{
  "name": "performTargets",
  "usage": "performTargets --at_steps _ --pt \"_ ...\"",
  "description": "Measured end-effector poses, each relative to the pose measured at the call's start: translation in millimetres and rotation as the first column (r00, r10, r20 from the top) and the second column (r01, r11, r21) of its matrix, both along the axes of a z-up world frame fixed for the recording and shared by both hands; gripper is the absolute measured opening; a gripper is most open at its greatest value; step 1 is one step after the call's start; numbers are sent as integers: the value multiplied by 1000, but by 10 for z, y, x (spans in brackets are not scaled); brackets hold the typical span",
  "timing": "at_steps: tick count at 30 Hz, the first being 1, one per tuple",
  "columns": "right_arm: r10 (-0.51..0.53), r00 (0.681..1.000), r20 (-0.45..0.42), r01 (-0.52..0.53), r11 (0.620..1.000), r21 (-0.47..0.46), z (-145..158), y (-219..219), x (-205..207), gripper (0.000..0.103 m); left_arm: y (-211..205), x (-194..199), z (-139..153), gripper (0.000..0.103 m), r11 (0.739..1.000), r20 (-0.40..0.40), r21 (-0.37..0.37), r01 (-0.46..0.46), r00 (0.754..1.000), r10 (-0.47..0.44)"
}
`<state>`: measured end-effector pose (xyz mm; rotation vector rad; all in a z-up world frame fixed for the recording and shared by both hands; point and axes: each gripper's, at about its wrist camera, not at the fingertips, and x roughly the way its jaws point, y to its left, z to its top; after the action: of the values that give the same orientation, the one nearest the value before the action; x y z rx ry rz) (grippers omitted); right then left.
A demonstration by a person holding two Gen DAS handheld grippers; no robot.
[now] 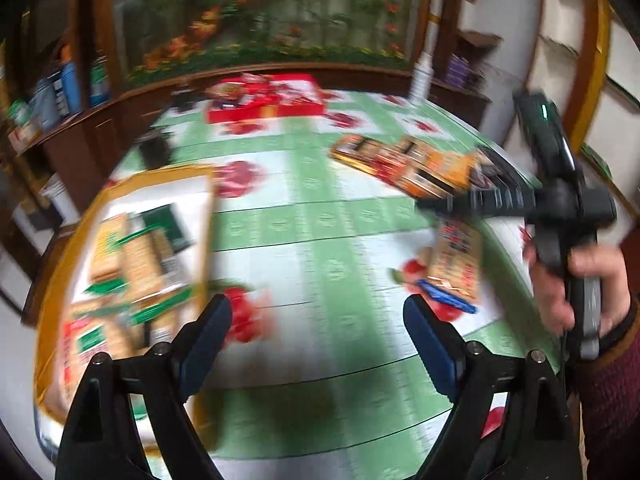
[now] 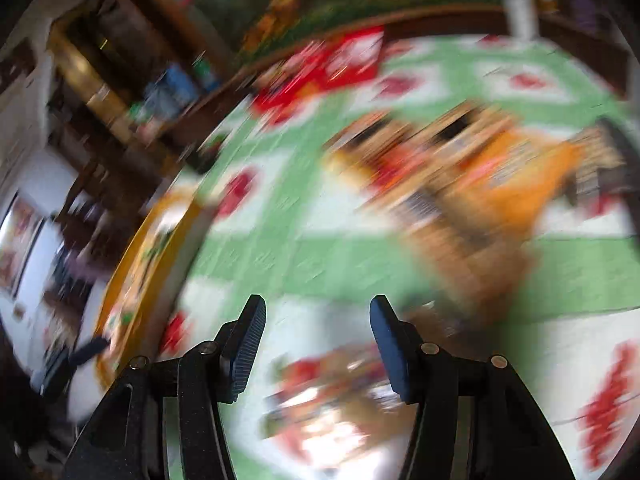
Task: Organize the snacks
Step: 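Grasp the blue-lettered cracker pack with the left tool while the right grasps a brown barcode cracker pack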
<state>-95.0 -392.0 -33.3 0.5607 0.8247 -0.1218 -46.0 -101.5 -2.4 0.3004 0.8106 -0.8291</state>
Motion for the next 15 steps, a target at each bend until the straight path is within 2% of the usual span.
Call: performTargets --at_steps 2,4,7,9,11,12,15 --pt "-105 994 -1 105 994 -10 -6 -304 -95 58 -235 -50 -56 87 999 -17 19 50 999 -49" --pt "-181 983 16 180 983 47 -110 -611 -209 58 -506 -84 -132 87 994 -55 34 106 993 -104" --pt "-219 971 96 201 965 171 -307 -823 -363 58 -899 -145 -266 87 980 -111 74 183 978 -175" --pt "-238 967 93 207 943 261 -365 -922 -410 59 -1105 -183 -348 87 970 -119 117 212 973 -198" --pt "-244 957 157 196 942 273 -301 -980 -463 60 -1342 -227 -439 87 960 -87 174 221 974 -209" --pt "-259 950 172 209 941 266 -272 -993 -489 68 -1424 -241 -478 87 955 -75 193 225 974 -215" --pt "-268 946 182 212 937 276 -270 -976 -495 70 -1663 -325 -600 87 935 -78 234 266 964 -255"
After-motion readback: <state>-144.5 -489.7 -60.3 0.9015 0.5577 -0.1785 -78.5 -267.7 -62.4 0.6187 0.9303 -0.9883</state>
